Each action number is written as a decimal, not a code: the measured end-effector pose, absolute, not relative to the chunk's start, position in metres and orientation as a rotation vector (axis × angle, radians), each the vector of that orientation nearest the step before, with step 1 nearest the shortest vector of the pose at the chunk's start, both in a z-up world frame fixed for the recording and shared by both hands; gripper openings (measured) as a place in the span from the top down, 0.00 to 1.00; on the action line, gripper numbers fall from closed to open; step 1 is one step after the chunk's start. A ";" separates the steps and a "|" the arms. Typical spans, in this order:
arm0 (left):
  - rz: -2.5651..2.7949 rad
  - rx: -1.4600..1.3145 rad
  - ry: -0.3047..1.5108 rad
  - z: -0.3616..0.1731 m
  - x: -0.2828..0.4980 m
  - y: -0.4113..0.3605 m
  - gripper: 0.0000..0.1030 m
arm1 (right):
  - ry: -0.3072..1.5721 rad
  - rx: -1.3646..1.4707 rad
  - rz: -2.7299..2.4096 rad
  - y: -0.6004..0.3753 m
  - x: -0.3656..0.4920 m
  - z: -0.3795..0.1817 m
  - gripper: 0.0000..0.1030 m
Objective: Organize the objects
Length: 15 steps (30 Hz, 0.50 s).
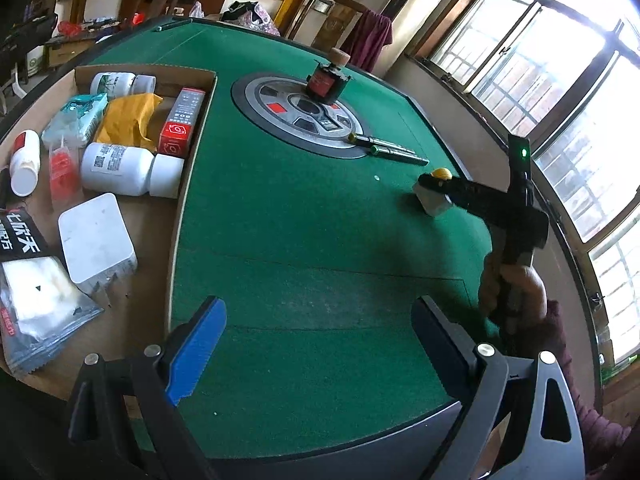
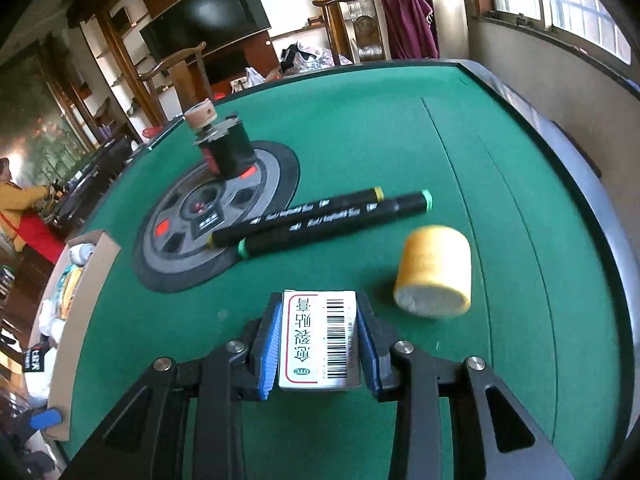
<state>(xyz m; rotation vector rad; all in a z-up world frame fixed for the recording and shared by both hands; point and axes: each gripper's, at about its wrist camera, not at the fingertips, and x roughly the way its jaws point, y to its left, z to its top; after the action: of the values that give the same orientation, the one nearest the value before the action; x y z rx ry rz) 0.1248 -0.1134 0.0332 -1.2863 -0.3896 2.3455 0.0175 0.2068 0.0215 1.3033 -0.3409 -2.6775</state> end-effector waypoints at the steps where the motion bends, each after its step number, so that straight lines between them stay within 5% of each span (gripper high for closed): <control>1: 2.344 -1.288 -0.392 0.033 0.126 -0.113 0.09 | -0.354 1.313 -2.666 0.206 0.019 0.020 0.64; 7: 2.348 -1.270 -0.368 0.033 0.133 -0.110 0.09 | -0.335 1.315 -2.643 0.196 0.030 0.014 0.61; 11: 2.346 -1.253 -0.355 0.034 0.136 -0.107 0.09 | -0.317 1.262 -2.679 0.192 0.038 0.020 0.32; 15: 2.340 -1.243 -0.353 0.034 0.139 -0.105 0.09 | -0.324 1.173 -2.750 0.196 0.047 0.031 0.23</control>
<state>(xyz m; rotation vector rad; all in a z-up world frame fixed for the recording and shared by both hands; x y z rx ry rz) 0.1392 -0.1047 0.0340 -1.2428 -0.3532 2.3397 0.0471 0.1959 0.0310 1.1727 -0.3236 -2.7499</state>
